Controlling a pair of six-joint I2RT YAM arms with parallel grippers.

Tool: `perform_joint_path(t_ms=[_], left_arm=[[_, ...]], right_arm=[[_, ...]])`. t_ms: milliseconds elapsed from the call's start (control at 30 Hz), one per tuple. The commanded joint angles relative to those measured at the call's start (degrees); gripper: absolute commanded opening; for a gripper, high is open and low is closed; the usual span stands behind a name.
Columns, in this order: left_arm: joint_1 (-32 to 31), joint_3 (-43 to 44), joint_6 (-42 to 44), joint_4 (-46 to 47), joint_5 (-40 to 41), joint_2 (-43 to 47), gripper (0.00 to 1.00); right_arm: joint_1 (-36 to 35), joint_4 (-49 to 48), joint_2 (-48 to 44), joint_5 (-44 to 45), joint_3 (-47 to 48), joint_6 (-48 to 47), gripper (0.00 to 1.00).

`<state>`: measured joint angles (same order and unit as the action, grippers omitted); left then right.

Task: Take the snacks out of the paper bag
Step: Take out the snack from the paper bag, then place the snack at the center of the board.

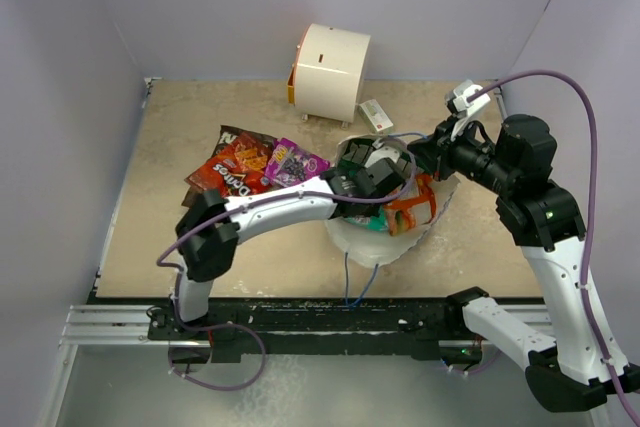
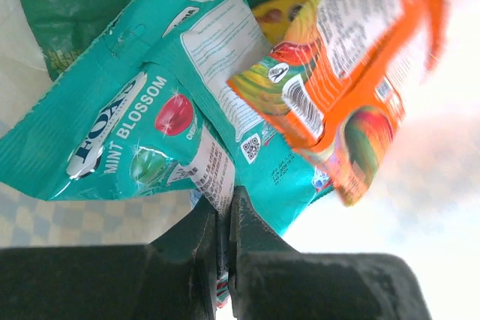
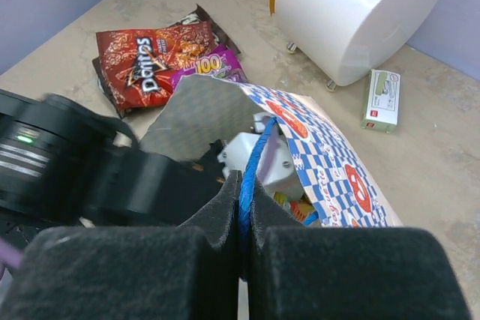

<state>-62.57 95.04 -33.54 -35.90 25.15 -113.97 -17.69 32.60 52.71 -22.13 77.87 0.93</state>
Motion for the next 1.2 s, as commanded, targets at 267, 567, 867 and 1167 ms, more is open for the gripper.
perform_joint_path(t_ms=[267, 567, 867, 1167], left_arm=[[-0.1, -9.1, 9.8, 5.6, -25.4, 26.5, 0.00], [-0.1, -7.8, 16.9, 0.3, -29.8, 40.3, 0.00], [1.1, -1.0, 19.7, -11.6, -7.8, 48.1, 0.00], [27.2, -2.1, 27.2, -14.5, -8.2, 45.5, 0.00]], right_arm=[[-0.2, -4.3, -0.1, 0.9, 0.4, 0.1, 0.00], [-0.2, -4.5, 0.3, 2.1, 0.4, -0.1, 0.00], [-0.2, -4.8, 0.6, 2.5, 0.5, 0.0, 0.00], [-0.2, -5.2, -0.1, 1.6, 0.0, 0.3, 0.00]])
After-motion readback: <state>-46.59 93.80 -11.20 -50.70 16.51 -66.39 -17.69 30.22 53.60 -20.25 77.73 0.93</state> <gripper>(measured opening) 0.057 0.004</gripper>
